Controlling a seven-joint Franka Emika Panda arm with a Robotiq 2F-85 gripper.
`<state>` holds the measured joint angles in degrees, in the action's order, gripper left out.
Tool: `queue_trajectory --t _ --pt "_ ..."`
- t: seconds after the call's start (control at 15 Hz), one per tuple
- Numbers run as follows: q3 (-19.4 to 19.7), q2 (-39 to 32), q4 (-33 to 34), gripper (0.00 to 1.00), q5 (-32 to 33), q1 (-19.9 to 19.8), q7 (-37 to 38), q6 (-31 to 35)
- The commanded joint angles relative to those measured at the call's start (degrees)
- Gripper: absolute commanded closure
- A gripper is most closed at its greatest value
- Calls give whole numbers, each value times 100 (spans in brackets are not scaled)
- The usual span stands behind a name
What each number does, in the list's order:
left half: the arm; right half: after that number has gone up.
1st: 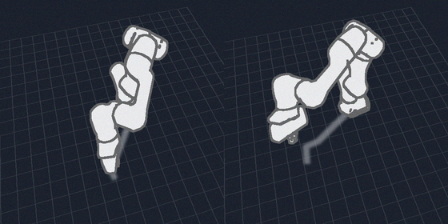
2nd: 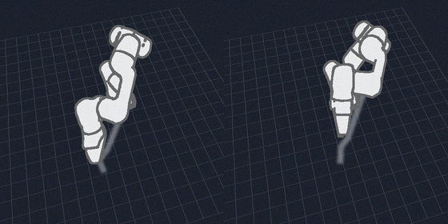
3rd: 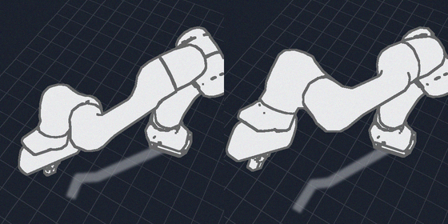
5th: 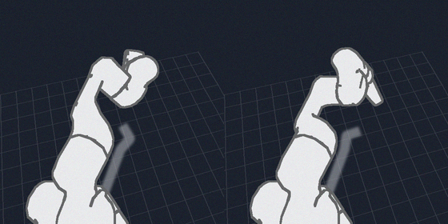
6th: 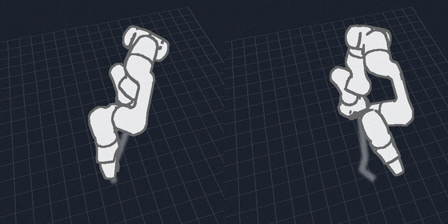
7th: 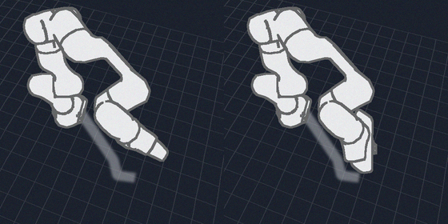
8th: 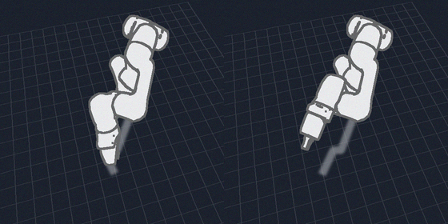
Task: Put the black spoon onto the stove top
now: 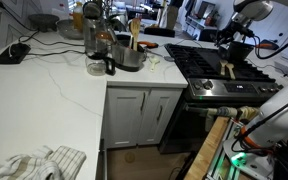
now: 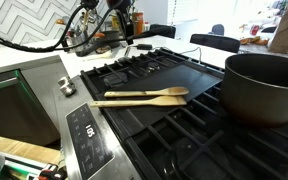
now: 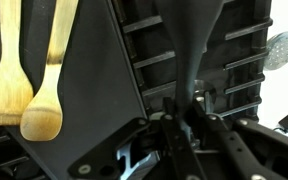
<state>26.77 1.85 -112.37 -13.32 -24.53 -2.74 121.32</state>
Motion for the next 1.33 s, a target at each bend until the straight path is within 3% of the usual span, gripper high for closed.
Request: queue_trajectory --t 0.0,0.07,0.53,1.27 --pt "-25 -21 39 81 -10 -30 -5 -30" --pt "-14 -105 87 95 6 -42 36 -8" --pt "164 -1038 748 95 -395 -395 -229 -169" --pt "-166 -2378 1660 95 -424 -1034 -330 -196"
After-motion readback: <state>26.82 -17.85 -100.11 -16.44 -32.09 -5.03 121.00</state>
